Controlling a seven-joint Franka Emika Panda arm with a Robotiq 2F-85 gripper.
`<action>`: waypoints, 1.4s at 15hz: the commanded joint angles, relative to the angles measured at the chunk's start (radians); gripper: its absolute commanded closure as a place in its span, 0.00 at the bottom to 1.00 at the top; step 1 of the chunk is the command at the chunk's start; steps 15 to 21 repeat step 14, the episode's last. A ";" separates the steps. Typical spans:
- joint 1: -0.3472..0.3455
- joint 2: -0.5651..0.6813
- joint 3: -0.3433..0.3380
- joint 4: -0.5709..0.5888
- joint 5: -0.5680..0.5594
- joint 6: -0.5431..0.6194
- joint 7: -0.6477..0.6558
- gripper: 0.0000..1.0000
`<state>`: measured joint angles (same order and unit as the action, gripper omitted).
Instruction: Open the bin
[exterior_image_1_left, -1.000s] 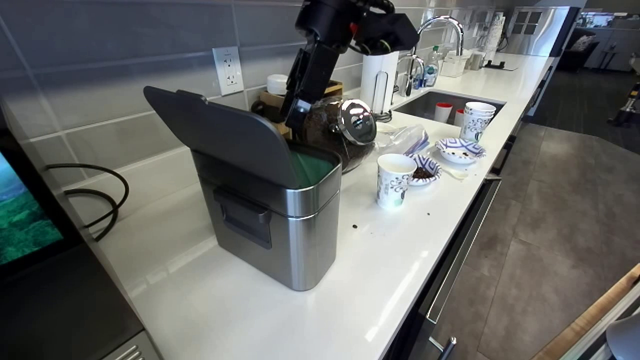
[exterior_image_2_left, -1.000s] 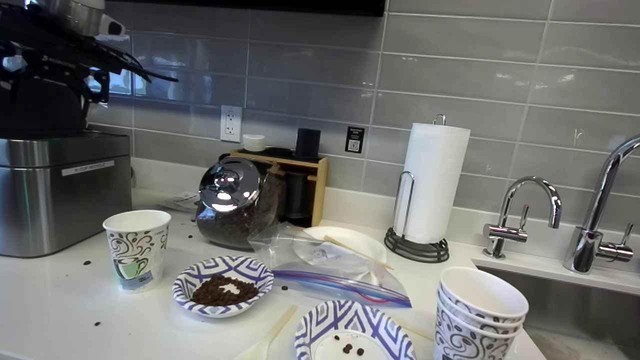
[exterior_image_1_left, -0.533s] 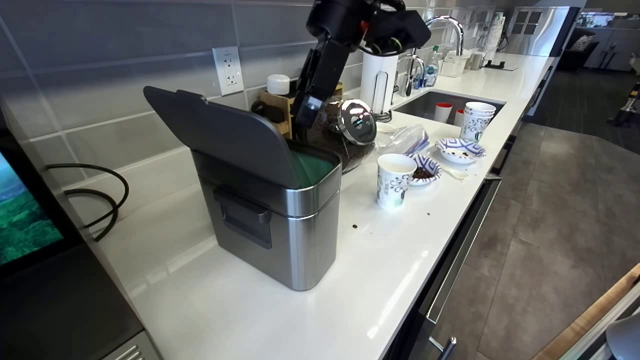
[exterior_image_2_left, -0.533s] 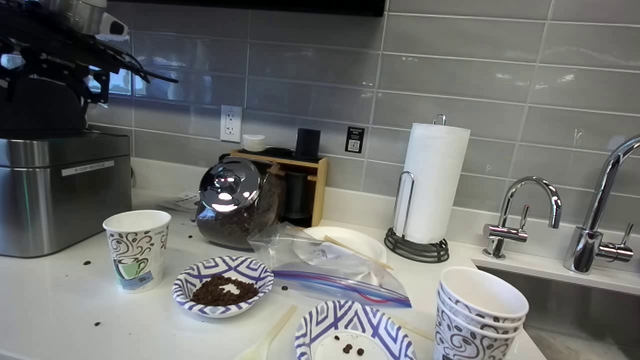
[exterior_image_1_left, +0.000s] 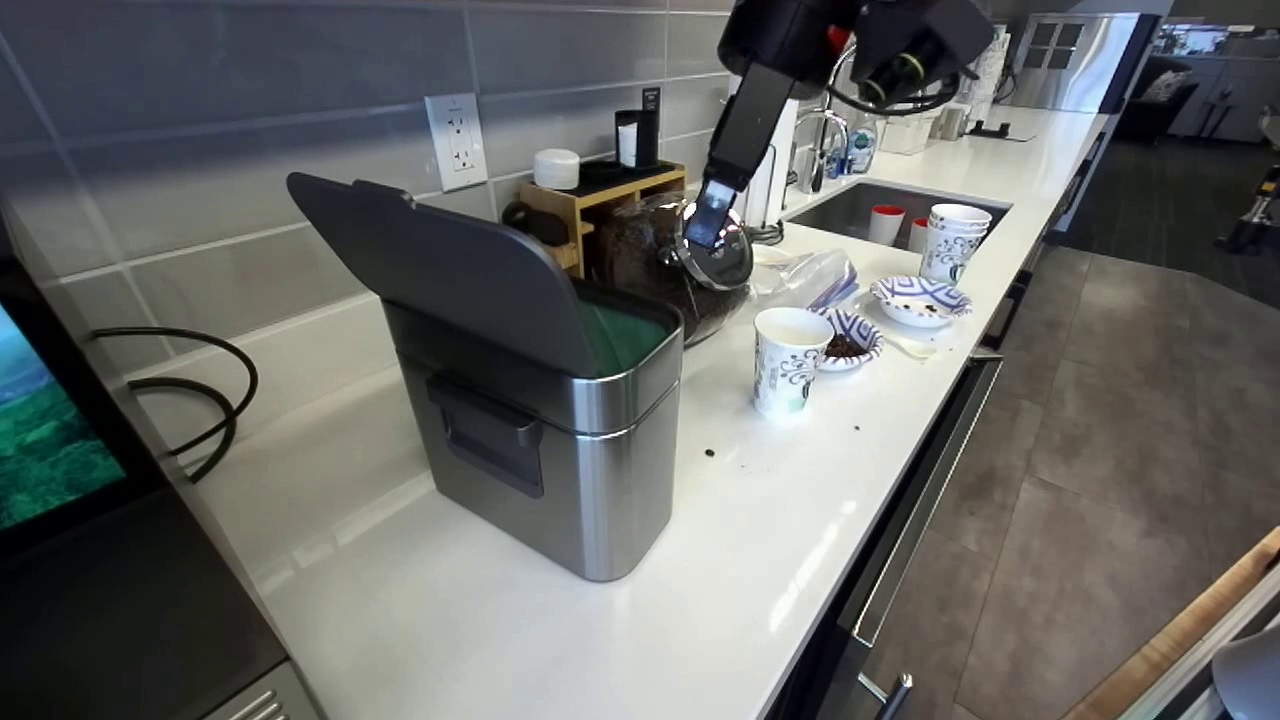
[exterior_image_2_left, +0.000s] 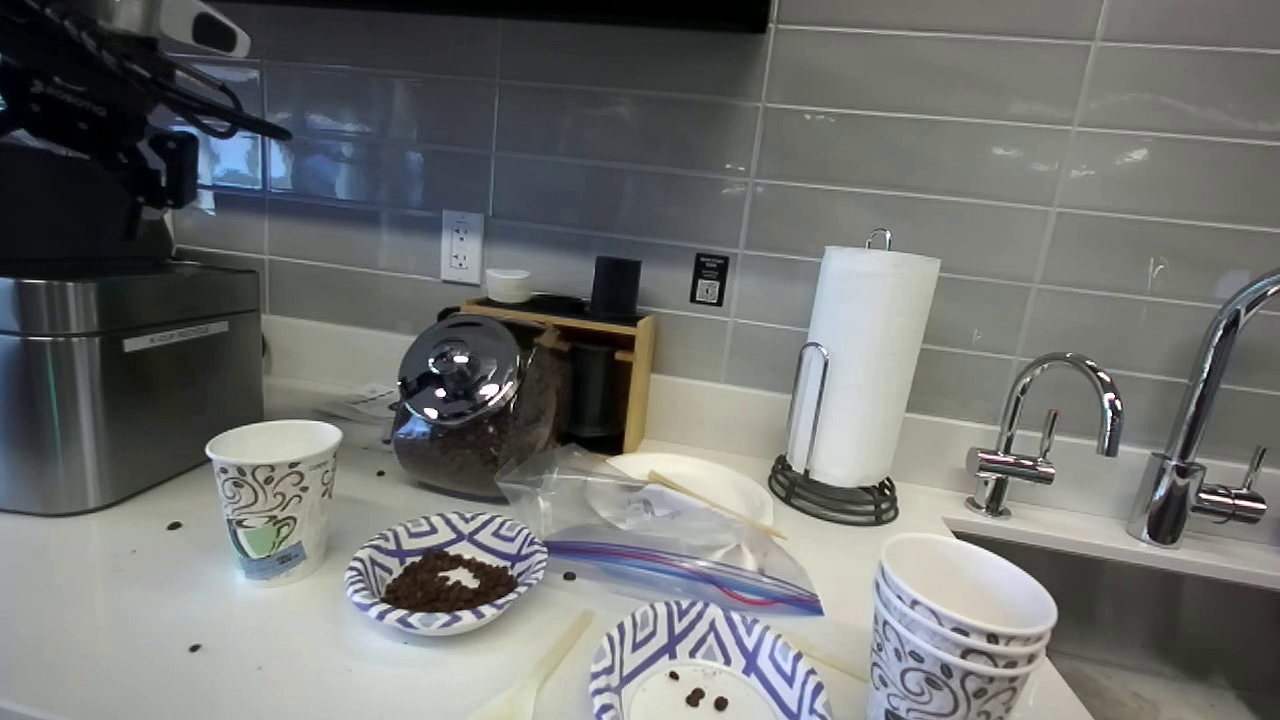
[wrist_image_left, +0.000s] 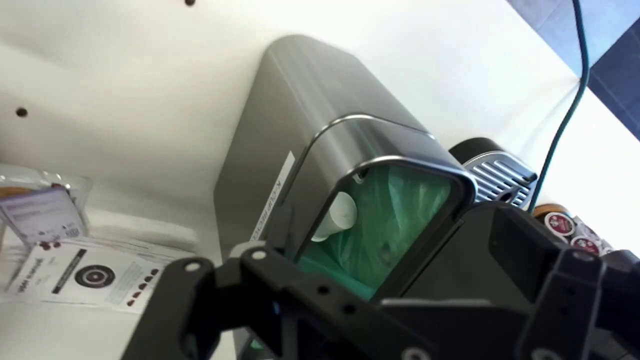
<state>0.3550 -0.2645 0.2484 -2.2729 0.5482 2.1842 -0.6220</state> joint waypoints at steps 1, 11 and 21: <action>-0.008 -0.113 -0.027 -0.093 -0.020 -0.046 0.136 0.00; 0.009 -0.161 -0.066 -0.107 -0.014 -0.041 0.231 0.00; 0.009 -0.159 -0.067 -0.106 -0.014 -0.041 0.231 0.00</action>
